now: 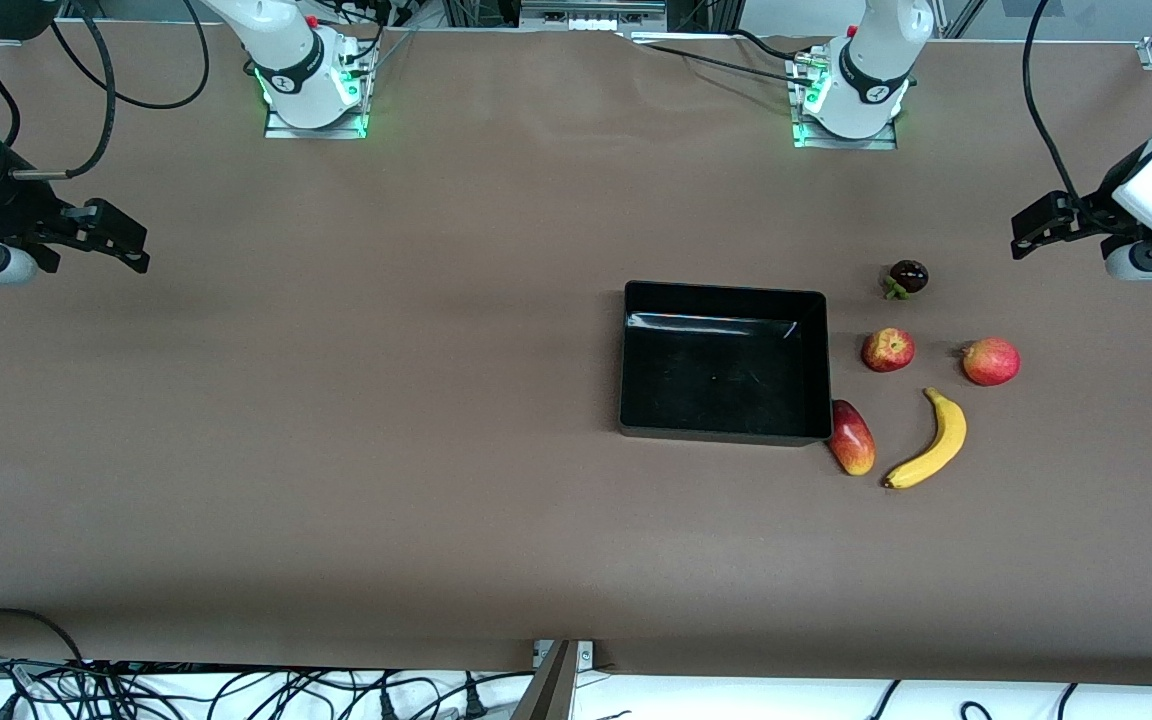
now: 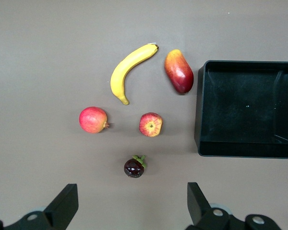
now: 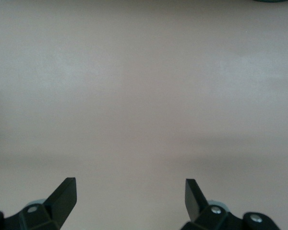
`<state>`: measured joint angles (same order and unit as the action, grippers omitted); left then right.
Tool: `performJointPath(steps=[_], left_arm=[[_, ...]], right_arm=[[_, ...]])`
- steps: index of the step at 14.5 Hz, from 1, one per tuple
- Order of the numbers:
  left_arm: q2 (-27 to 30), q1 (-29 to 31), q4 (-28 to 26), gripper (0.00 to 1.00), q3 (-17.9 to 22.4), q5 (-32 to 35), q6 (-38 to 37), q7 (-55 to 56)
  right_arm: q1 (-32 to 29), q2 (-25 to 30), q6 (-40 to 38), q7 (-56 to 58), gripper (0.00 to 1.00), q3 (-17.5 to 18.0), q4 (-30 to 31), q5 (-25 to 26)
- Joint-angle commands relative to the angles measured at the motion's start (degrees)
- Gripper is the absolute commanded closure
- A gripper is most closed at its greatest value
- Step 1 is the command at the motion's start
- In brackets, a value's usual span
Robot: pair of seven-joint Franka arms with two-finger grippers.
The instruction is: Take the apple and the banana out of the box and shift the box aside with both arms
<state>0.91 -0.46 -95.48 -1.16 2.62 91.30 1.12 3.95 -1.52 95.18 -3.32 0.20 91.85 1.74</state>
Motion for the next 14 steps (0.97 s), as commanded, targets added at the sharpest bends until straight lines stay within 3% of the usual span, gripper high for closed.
performJointPath(steps=[1, 14], left_arm=[[1.6, -1.4, -1.5, 0.0, 1.1, -0.5, 1.0, 1.5], [1.1, -1.1, -0.5, 0.0, 0.4, -0.5, 0.1, 1.9]], right_arm=[[-0.6, -0.3, -0.3, -0.2, 0.0, 0.4, -1.0, -1.1], [-0.6, -0.3, -0.3, -0.2, 0.0, 0.4, -1.0, -1.1]])
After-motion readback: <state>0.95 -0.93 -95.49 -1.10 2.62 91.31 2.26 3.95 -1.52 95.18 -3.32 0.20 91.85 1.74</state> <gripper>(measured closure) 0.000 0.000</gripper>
